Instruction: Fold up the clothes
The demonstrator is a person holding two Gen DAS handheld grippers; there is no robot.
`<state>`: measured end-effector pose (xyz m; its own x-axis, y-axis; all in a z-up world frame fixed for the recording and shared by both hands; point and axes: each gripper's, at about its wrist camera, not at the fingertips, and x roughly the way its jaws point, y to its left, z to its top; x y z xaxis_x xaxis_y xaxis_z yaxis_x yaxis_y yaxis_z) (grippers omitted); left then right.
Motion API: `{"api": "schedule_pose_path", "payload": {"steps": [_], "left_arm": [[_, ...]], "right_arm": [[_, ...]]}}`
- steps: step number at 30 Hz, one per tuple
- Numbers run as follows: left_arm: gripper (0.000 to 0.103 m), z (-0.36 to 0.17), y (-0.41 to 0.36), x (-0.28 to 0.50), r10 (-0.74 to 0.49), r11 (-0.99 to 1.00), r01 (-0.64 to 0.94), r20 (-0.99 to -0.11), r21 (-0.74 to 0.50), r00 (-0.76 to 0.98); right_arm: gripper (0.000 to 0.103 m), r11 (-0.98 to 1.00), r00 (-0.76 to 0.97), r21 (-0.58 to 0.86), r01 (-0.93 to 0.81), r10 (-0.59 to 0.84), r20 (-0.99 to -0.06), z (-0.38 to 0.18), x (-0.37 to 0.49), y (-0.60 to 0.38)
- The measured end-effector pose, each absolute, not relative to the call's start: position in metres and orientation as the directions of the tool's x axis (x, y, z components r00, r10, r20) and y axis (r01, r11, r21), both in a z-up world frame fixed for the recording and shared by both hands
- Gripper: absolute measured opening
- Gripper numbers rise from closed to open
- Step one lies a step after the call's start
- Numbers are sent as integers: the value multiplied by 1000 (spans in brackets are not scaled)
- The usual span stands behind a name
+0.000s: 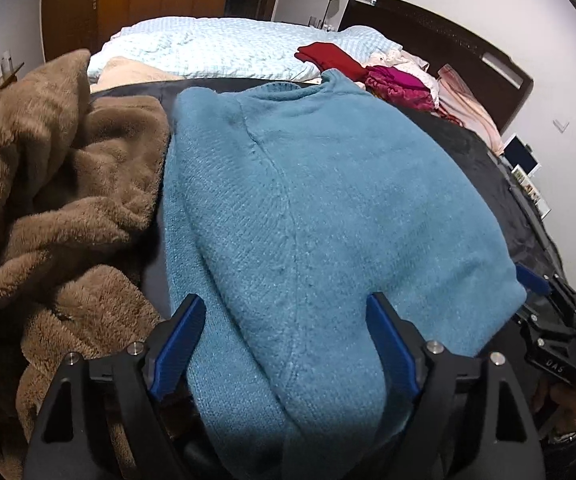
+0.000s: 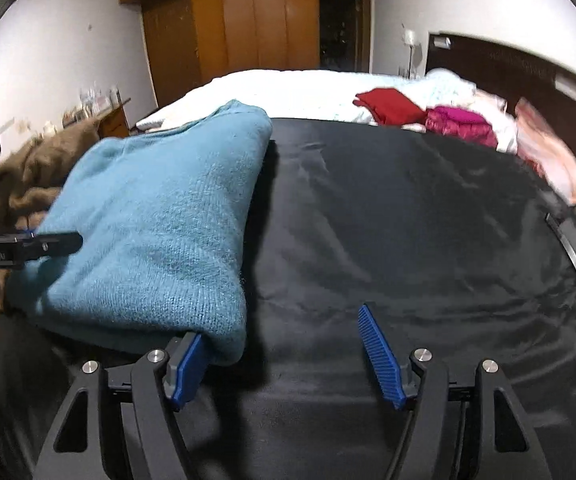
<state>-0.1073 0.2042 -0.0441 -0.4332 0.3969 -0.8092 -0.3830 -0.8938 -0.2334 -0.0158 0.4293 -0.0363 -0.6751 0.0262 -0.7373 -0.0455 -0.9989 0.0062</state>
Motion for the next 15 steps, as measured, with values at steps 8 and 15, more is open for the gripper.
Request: {"api": "schedule_pose_path", "payload": {"steps": [8,15], "left_arm": [[87,-46,204,-102,420,-886,-394,-781,-244,-463],[88,-44,202,-101,428,-882,-400,-776,-249,-463]], "right_arm": [[72,-994,-748,19,111,-96,-657,9,22,419],[73,-963,-765,-23,268,-198,-613,28,-6,357]]}}
